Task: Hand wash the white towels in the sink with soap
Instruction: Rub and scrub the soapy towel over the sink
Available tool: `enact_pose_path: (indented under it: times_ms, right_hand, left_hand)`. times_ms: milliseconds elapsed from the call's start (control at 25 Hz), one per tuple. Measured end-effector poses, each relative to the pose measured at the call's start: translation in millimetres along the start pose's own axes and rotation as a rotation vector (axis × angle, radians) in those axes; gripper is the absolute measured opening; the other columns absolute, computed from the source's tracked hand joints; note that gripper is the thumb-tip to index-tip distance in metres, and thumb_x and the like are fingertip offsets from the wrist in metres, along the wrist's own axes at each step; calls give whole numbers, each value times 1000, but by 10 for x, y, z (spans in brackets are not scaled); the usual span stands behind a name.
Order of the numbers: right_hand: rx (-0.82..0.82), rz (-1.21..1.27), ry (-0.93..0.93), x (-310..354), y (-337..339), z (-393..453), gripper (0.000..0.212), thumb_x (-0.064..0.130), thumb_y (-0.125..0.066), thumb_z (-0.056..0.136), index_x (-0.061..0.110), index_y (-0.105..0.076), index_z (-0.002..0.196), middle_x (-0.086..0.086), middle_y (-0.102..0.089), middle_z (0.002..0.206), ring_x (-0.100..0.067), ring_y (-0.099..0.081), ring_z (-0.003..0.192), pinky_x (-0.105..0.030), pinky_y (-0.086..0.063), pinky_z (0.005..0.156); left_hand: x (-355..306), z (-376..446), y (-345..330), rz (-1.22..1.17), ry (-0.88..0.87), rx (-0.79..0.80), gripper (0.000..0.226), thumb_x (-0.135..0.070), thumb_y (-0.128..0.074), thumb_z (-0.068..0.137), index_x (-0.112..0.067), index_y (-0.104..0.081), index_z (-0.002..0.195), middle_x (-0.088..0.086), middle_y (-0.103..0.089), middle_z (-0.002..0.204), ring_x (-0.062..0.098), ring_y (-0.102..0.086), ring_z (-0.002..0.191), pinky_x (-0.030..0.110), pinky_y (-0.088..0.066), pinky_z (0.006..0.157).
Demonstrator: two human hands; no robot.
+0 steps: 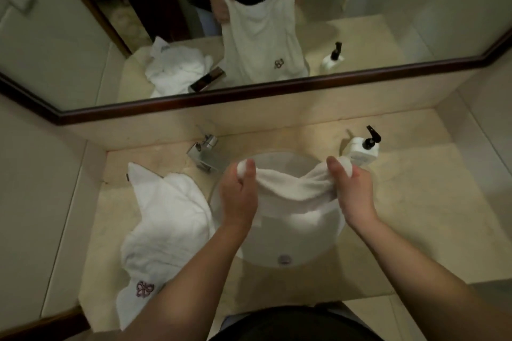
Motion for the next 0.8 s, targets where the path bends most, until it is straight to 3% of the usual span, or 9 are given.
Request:
enact_pose_path:
  times_ms: [120,240,320,480,600,720,800]
  right_hand:
    - [52,242,-41,489,-57,-54,42,32,-59,97,-5,-63,77,-3,-64,67,-13,-64,66,-27,-51,64]
    - [159,685,-355,773,-297,-20,47,51,-55,94,5,-62,103,-9,-70,90,-21,-69,86,-36,-56,72]
    - [173,838,-536,821,-500,-23,52,59,-52,92,11,-54,112,-15,-65,103,-28,-64,94,-42,-54,75]
    - [79,639,-410,663,-636,7,50,56,-55,93,9,-59,111,-9,-69,105,-25,-69,97,-42,-58,86]
    - [80,444,-245,560,-612,-38,33,42,-59,96,9,-64,94,-4,-68,83,-20,-69,83,-37,-58,74]
    - [159,276,-93,597,-582,-137,34,33,-59,97,15,-60,67,5,-60,59,-9,-60,58,-27,-48,55]
    - [152,164,-47,660,-544,7,38,32,-58,97,15,-58,63,5,-59,55,-7,-56,50,-25,-44,51]
  left_hand:
    - [-442,-19,10,-141,-163,-79,28,-44,-41,97,-25,-48,77,-3,-50,69,-1,-49,65,13,-40,61]
    - [-727,6,-154,-277,-78,-176,36,-44,-38,102,-21,-45,75,-6,-45,69,-1,-44,63,13,-40,63]
    - [-881,25,-316,-321,20,-229,38,-36,-40,106,-16,-46,74,-5,-44,69,-2,-41,60,13,-38,63]
    - [-946,28,-567,-457,229,-234,34,-33,-40,107,-20,-55,79,-8,-55,76,-12,-53,58,6,-41,60]
    - [-904,51,-607,-466,364,-206,29,-36,-39,107,-17,-58,97,-13,-55,84,-8,-55,71,0,-39,55]
    - [-861,117,-577,-376,397,-182,30,-33,-40,107,-14,-56,90,-8,-49,75,-6,-48,62,0,-36,52]
    - [-868,38,-657,-360,386,-74,30,-32,-49,104,-12,-59,83,-3,-54,67,-5,-50,53,5,-39,54]
Point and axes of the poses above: each hand's wrist, its own z-axis towards the middle knuckle, its own y-axis out of the back of the hand, x = y × z, the point moved 4 cm from there along z, towards the middle knuckle
